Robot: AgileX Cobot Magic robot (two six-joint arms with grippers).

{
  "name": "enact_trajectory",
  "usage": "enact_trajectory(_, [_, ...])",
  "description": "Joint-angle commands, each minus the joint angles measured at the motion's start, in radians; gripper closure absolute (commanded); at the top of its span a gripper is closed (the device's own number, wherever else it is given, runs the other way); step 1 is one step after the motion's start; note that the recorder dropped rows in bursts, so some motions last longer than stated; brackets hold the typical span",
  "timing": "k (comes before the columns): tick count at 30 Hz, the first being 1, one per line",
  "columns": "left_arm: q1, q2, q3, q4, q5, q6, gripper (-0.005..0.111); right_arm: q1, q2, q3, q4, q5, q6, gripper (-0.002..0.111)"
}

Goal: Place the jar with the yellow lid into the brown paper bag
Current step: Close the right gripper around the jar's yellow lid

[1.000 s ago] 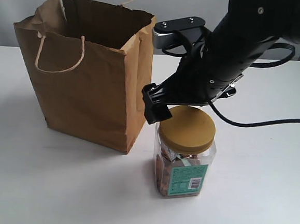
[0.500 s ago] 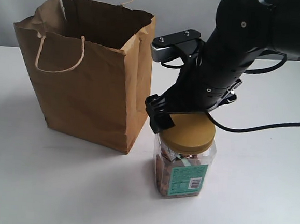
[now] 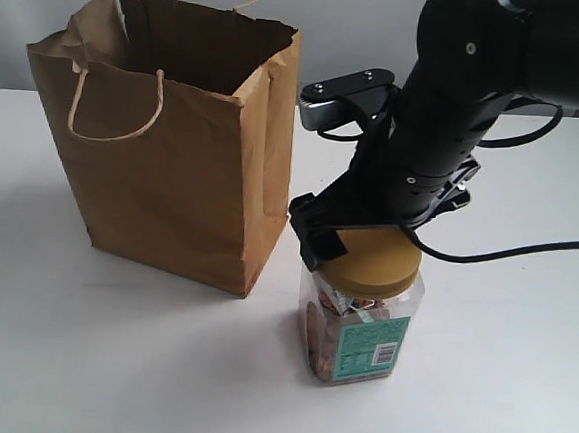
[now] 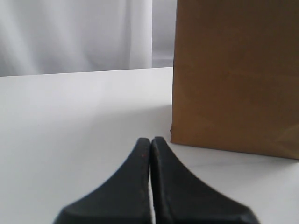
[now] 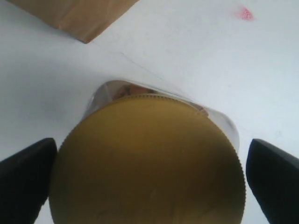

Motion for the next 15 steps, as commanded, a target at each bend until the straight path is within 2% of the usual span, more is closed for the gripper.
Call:
enact_trajectory(1, [-0.005,0.003,-0.002,-0.004,-0.009,-0.004,0.106,0.002,-0.002,0.002,0.004,0.01,0.0,0.003])
enact_trajectory(6, [-0.005,0.003,-0.002,-0.004,-0.009,-0.004,0.106,0.002,-0.002,0.002,0.004,0.01,0.0,0.004])
enact_trajectory(9, [-0.005,0.003,-0.002,-0.004,-0.009,-0.004,0.106,0.002,-0.002,0.002,0.004,0.01,0.0,0.011])
enact_trajectory(13, [-0.005,0.003,-0.002,-0.004,-0.009,-0.004,0.106,0.002,-0.002,0.002,0.004,0.012,0.005,0.04])
enact_trajectory(15, [-0.005,0.003,-0.002,-0.004,-0.009,-0.004,0.106,0.002,-0.002,0.0,0.004,0.019,0.008,0.062])
